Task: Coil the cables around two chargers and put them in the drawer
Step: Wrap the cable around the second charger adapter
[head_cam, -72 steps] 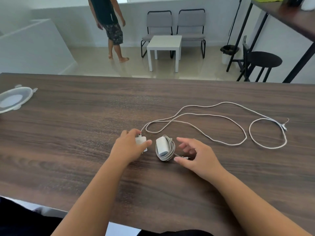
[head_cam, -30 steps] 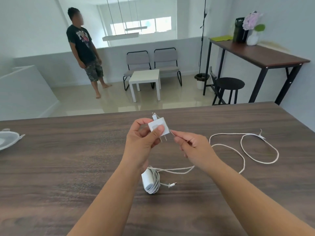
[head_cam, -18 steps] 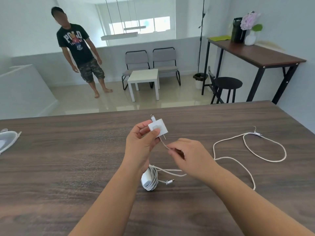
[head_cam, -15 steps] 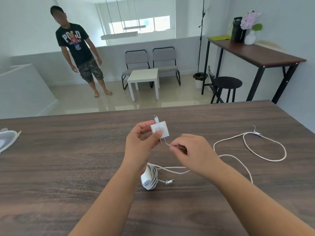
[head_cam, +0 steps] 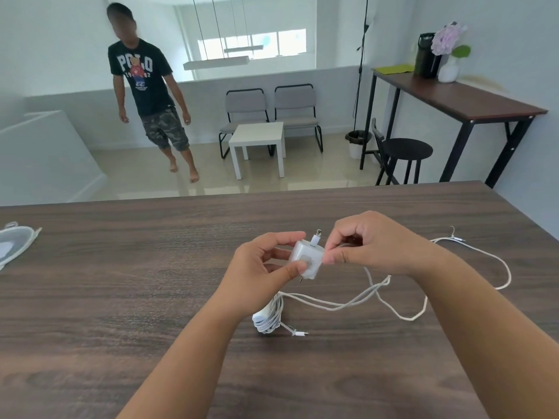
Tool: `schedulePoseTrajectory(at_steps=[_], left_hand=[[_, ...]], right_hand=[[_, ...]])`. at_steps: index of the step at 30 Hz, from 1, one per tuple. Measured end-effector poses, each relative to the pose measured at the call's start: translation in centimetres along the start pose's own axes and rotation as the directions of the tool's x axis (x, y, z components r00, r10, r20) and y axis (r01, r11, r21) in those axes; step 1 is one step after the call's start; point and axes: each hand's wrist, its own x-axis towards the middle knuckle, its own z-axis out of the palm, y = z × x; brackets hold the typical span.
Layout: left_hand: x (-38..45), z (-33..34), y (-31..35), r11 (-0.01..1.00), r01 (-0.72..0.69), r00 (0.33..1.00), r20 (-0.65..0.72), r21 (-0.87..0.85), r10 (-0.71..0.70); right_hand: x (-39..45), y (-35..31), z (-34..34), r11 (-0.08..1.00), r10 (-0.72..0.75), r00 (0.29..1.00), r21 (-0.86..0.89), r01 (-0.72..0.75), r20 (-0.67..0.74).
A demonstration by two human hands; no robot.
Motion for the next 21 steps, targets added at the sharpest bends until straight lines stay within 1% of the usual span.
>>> schedulePoseTrajectory(at_steps=[5, 9, 12, 14, 15, 16, 17, 18, 19, 21], left_hand=[[-0.3, -0.3, 0.2, 0.997, 0.007, 0.998, 0.07, -0.076, -0.001], [-0.4, -0.5, -0.3, 0.958, 0.016, 0.995, 0.103, -0.287, 0.014], [-0.4, -0.2, -0.5, 0.925, 0.032, 0.993, 0.118, -0.378, 0.014], [-0.2, 0.3, -0.6, 0.907, 0.039, 0.997, 0.08, -0.419, -0.006], [0.0, 0.5, -0.6, 0.895, 0.035, 0.999, 0.051, -0.445, -0.014], [0.2, 0.8, -0.7, 0.884, 0.024, 1.0, 0.018, -0.467, -0.018], [0.4, 1.0, -0.8, 0.875, 0.007, 1.0, -0.022, -0.484, -0.02], [0.5, 1.2, -0.9, 0.87, -0.009, 0.998, -0.064, -0.494, -0.026], [0.7, 1.3, -1.0, 0.868, -0.02, 0.993, -0.11, -0.496, -0.04], [1.0, 1.3, -1.1, 0.889, -0.031, 0.978, -0.196, -0.457, -0.067]], right_hand=[[0.0, 0.1, 0.1, 0.985, -0.042, 0.997, 0.163, 0.051, -0.057], [0.1, 1.1, 1.0, 0.915, -0.012, 0.991, 0.398, 0.065, -0.136], [0.3, 2.1, 2.9, 0.794, 0.089, 0.981, 0.607, 0.036, -0.173], [0.5, 2.5, 4.7, 0.648, 0.178, 0.977, 0.761, -0.025, -0.119], [0.6, 2.7, 5.6, 0.576, 0.21, 0.974, 0.816, -0.058, -0.079], [0.8, 2.8, 6.6, 0.529, 0.241, 0.969, 0.844, -0.09, -0.048], [0.8, 2.9, 7.4, 0.529, 0.272, 0.962, 0.84, -0.118, -0.036], [0.9, 3.0, 8.1, 0.573, 0.298, 0.953, 0.808, -0.139, -0.047], [1.0, 3.0, 8.7, 0.645, 0.306, 0.949, 0.75, -0.147, -0.077], [1.0, 2.9, 9.2, 0.81, 0.266, 0.95, 0.572, -0.129, -0.162]])
